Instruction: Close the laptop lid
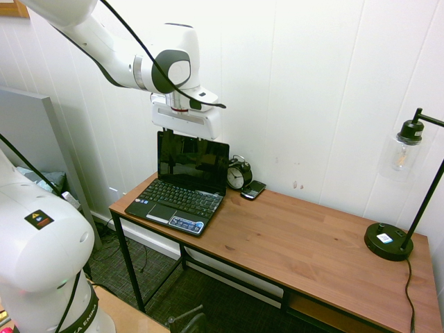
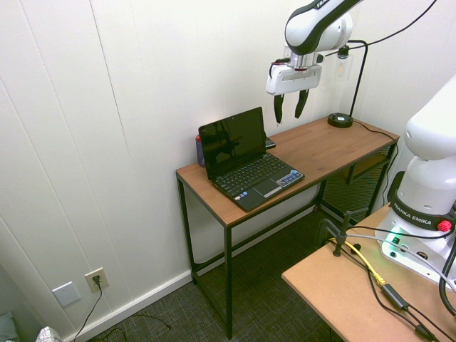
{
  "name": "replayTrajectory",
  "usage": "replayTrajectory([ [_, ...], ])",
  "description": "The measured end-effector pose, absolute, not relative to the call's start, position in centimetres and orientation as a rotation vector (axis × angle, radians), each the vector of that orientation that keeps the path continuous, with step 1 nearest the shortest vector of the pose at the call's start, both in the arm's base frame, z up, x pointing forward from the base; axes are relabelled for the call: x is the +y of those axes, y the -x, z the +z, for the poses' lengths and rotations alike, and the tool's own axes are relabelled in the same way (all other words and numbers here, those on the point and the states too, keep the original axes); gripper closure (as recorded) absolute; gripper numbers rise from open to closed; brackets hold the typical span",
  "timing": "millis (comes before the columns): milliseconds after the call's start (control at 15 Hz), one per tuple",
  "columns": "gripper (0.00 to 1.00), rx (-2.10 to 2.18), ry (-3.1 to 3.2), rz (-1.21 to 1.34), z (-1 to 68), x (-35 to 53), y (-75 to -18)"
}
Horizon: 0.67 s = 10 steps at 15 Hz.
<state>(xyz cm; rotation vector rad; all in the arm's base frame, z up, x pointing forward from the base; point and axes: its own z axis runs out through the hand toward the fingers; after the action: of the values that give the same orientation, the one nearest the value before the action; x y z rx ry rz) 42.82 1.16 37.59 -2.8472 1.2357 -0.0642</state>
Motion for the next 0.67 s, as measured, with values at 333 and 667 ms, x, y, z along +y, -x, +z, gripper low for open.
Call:
replayTrajectory([
  [333, 0.0, 1.265, 2.866, -0.128, 40.2, -0.2, -44.2],
  [667, 0.0, 1.217, 2.941, -0.291, 47.5, 1.4, -48.3],
])
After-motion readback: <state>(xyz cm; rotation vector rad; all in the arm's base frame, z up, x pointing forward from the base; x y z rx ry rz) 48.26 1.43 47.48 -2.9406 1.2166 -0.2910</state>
